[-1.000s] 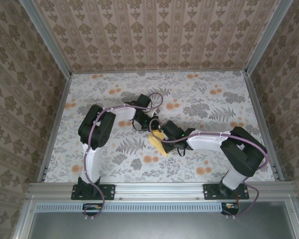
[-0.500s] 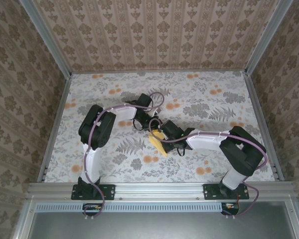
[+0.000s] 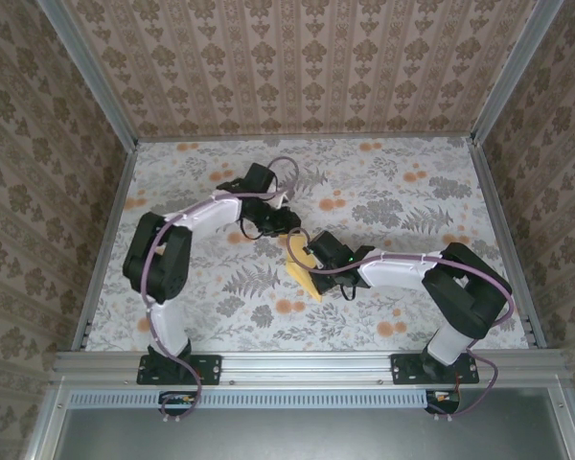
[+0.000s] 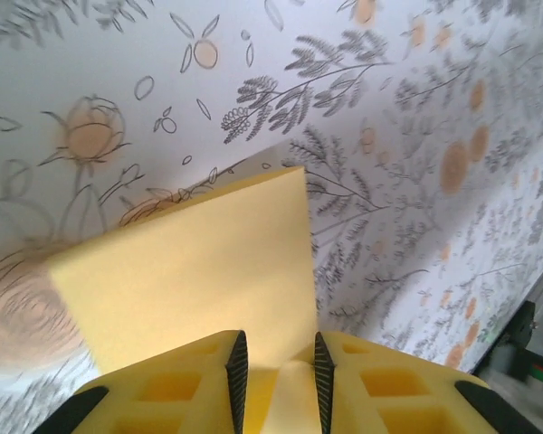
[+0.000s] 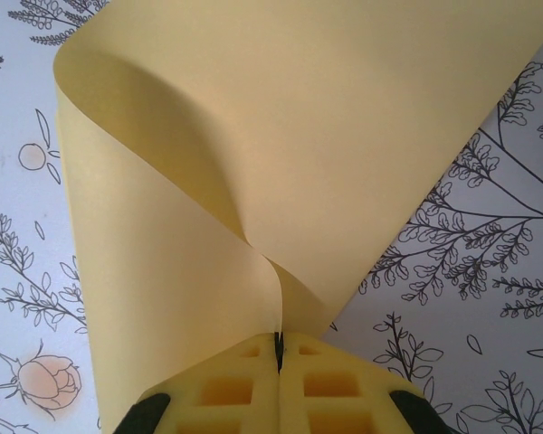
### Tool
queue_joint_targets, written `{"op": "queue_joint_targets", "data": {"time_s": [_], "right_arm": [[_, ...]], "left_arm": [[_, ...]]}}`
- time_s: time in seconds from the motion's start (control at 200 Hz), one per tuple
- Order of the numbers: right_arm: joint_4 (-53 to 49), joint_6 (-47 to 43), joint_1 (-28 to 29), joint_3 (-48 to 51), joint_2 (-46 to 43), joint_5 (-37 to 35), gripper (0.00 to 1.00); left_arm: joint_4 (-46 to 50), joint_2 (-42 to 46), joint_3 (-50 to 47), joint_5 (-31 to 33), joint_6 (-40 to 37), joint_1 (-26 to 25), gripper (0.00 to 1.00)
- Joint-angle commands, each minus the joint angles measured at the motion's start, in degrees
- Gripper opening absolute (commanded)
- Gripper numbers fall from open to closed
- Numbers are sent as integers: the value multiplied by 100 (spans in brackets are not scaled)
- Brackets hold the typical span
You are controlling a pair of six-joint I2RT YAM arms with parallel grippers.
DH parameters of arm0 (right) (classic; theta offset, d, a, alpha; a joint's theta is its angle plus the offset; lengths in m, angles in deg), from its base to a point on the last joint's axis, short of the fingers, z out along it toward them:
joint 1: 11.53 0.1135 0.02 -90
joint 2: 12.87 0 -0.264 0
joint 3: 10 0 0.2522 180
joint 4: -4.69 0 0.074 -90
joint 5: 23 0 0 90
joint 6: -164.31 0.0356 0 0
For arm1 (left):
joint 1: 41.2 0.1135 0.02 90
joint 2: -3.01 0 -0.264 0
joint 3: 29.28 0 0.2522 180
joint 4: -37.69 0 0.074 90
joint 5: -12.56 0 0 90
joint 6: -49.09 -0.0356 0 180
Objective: Fold a paper plane with a square sheet of paper (fold left side to right side)
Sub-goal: Third fold the triangle at the center of the table.
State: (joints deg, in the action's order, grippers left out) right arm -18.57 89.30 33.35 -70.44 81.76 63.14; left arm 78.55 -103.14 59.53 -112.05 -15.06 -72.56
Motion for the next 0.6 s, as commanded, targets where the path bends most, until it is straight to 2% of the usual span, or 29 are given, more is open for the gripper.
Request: {"op": "queue_joint_targets", "data": {"time_s": [0.0, 0.295, 0.595], "right_arm": [[-406, -50, -17, 28, 196, 142, 0], [-454, -71, -7, -10, 229, 150, 0], [-492, -59, 3, -43, 259, 158, 0]], "left_arm": [[-30, 494, -436, 70, -75, 33, 23], [-1131, 1228, -1766, -491, 398, -106, 17], [-2066, 1160, -2381, -703, 882, -434, 17]]}}
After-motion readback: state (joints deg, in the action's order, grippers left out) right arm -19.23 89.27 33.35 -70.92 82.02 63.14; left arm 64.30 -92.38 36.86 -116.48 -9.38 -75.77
